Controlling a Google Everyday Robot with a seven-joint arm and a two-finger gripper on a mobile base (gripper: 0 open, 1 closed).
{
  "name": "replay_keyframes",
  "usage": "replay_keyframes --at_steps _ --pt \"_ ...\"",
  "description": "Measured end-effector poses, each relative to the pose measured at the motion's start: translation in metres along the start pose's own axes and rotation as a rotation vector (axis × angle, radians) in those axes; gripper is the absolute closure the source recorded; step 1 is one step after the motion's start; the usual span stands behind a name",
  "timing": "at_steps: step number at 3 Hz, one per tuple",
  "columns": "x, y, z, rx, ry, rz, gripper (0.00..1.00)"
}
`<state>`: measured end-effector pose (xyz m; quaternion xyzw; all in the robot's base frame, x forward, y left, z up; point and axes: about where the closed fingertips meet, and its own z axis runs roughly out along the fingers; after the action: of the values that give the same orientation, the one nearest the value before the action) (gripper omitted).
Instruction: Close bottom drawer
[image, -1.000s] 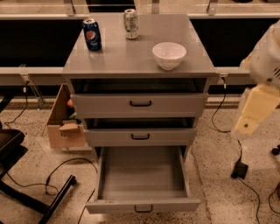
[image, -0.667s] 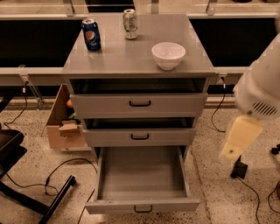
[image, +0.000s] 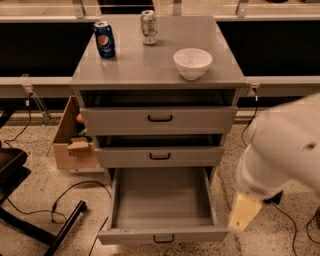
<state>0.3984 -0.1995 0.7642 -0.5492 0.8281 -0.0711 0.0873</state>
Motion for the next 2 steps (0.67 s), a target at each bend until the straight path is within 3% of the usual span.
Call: replay_keyframes --at_steps 1,2 --pt "0.009 0.037 0.084 -0.098 0.045 -0.023 0.0" --pt "0.015 0.05 0.108 -0.135 0.06 -0.025 0.0"
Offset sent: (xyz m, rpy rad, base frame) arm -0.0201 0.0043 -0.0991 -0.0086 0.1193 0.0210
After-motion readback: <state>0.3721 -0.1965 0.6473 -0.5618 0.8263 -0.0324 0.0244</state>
